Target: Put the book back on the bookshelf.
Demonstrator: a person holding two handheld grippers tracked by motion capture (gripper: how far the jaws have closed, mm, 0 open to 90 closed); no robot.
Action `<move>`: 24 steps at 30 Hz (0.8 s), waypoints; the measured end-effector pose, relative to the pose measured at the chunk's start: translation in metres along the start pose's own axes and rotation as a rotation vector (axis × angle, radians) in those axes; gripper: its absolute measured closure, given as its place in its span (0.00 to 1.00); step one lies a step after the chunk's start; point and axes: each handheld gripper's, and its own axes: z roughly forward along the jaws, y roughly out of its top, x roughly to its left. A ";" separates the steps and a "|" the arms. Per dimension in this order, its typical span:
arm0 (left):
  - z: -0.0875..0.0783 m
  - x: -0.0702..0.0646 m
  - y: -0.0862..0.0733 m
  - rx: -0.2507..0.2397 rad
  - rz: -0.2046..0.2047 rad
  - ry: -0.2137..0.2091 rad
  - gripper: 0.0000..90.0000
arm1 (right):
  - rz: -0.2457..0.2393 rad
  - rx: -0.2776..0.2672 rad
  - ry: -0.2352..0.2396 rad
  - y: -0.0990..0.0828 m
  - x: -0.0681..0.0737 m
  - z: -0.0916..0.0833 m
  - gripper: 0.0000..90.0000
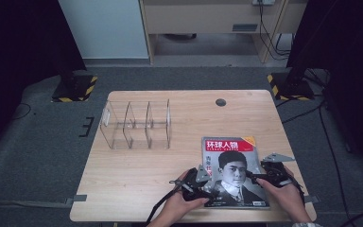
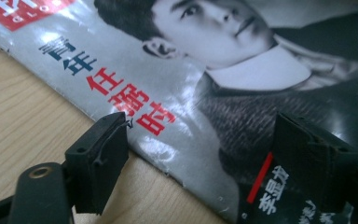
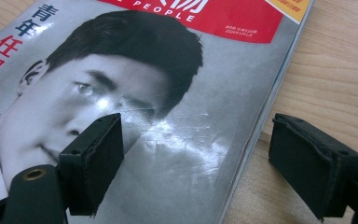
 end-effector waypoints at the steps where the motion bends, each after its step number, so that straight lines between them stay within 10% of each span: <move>1: 0.000 0.000 -0.001 0.008 0.010 0.002 0.19 | 0.004 -0.002 0.003 0.000 0.000 0.000 0.20; 24: 0.003 0.000 -0.001 -0.014 0.008 0.024 0.20 | -0.009 -0.131 0.092 0.013 0.011 -0.019 0.52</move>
